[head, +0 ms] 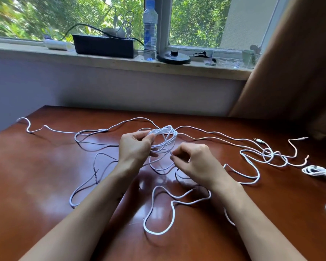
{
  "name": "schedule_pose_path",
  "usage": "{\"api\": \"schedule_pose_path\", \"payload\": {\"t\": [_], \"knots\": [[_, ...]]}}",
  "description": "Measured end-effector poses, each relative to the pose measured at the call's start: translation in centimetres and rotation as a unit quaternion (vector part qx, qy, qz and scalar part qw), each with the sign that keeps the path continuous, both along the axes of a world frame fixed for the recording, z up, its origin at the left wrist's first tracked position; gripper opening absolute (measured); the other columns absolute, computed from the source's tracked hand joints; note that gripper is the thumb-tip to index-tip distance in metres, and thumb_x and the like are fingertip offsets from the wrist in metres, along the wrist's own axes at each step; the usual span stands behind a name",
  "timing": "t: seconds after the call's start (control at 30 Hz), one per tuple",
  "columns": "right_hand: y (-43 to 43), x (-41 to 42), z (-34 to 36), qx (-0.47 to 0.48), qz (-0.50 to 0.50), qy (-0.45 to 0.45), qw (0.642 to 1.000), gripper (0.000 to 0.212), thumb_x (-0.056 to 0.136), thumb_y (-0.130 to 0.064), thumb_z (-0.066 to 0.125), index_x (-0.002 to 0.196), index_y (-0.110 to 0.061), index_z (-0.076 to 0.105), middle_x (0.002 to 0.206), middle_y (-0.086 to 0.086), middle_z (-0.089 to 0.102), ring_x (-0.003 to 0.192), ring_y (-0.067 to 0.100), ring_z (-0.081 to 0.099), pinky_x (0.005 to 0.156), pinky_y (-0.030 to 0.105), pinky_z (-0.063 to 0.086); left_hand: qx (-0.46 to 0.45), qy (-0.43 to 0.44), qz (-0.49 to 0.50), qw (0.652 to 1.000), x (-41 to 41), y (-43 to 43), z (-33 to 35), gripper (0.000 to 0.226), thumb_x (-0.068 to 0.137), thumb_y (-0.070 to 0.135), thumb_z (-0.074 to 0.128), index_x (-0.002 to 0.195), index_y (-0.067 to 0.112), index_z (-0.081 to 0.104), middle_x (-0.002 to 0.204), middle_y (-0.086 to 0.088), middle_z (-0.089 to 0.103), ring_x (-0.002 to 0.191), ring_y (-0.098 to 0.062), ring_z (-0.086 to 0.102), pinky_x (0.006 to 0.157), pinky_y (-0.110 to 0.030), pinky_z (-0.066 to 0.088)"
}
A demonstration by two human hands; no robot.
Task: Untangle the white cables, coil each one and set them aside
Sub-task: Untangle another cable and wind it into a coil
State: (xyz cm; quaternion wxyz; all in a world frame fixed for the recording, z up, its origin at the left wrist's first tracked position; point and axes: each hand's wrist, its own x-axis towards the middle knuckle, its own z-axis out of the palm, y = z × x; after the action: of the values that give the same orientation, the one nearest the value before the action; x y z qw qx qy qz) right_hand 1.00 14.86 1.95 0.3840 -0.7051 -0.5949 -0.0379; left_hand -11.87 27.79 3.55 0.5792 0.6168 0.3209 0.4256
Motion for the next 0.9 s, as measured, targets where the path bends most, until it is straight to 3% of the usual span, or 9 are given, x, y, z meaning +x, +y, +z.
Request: {"api": "schedule_pose_path", "payload": {"t": [0.13,0.3,0.43,0.57,0.67,0.8,0.9], "knots": [[0.0,-0.5,-0.1,0.018,0.022,-0.073,0.997,0.006,0.086,-0.026,0.074,0.085,-0.020,0.071,0.072,-0.019,0.056,0.066,0.000,0.048,0.062,0.027,0.046,-0.066,-0.010,-0.005,0.998,0.0,0.2,0.1,0.010,0.092,0.002,0.067,0.085,0.004,0.074,0.054,0.001,0.064,0.046,-0.011,0.062,0.050,-0.025,0.056],[0.3,-0.7,-0.4,0.064,0.054,-0.093,0.992,0.010,0.091,-0.020,0.067,0.098,-0.016,0.072,0.087,-0.018,0.048,0.073,-0.006,0.043,0.065,0.031,0.050,0.000,0.023,0.007,1.000,-0.4,0.4,0.0,0.025,0.091,0.001,0.066,0.069,0.011,0.071,0.055,-0.001,0.063,0.046,-0.012,0.062,0.046,-0.021,0.050],[0.5,-0.7,-0.4,0.101,0.050,-0.131,0.985,0.010,0.094,-0.017,0.068,0.097,-0.008,0.073,0.104,0.002,0.057,0.088,0.018,0.055,0.074,0.038,0.052,0.088,0.085,0.027,0.992,-0.4,0.3,-0.1,0.033,0.088,0.003,0.062,0.058,0.015,0.069,0.052,-0.001,0.058,0.047,-0.018,0.063,0.043,-0.022,0.049],[0.5,-0.7,-0.1,0.113,0.036,-0.180,0.977,0.011,0.096,-0.017,0.066,0.093,-0.007,0.072,0.123,0.010,0.060,0.102,0.027,0.057,0.090,0.034,0.048,0.140,0.121,0.026,0.982,-0.3,0.1,-0.2,0.026,0.088,0.006,0.063,0.066,0.016,0.074,0.051,-0.001,0.062,0.047,-0.021,0.068,0.040,-0.023,0.048],[0.4,-0.5,0.0,0.131,0.028,-0.173,0.976,0.020,0.098,-0.024,0.061,0.092,-0.009,0.072,0.114,0.007,0.067,0.100,0.026,0.062,0.090,0.038,0.051,0.182,0.139,0.032,0.973,-0.2,-0.2,-0.4,0.021,0.086,0.006,0.062,0.070,0.012,0.075,0.053,-0.005,0.067,0.043,-0.016,0.066,0.045,-0.034,0.055],[0.1,-0.3,0.2,0.130,-0.012,-0.176,0.976,0.024,0.098,-0.034,0.057,0.091,-0.016,0.072,0.090,-0.001,0.070,0.083,0.025,0.065,0.074,0.041,0.053,0.223,0.124,0.012,0.967,0.2,-0.5,-0.9,0.016,0.085,0.010,0.063,0.079,0.013,0.078,0.059,-0.001,0.071,0.048,-0.012,0.067,0.052,-0.038,0.057],[-0.3,-0.6,0.4,0.095,-0.059,-0.114,0.987,0.026,0.094,-0.044,0.047,0.095,-0.029,0.068,0.082,-0.007,0.073,0.077,0.023,0.070,0.063,0.040,0.054,0.272,0.124,-0.022,0.954,0.3,-1.1,-1.0,0.017,0.083,0.006,0.067,0.090,0.013,0.081,0.072,0.007,0.075,0.055,0.010,0.060,0.059,-0.019,0.053]]}}
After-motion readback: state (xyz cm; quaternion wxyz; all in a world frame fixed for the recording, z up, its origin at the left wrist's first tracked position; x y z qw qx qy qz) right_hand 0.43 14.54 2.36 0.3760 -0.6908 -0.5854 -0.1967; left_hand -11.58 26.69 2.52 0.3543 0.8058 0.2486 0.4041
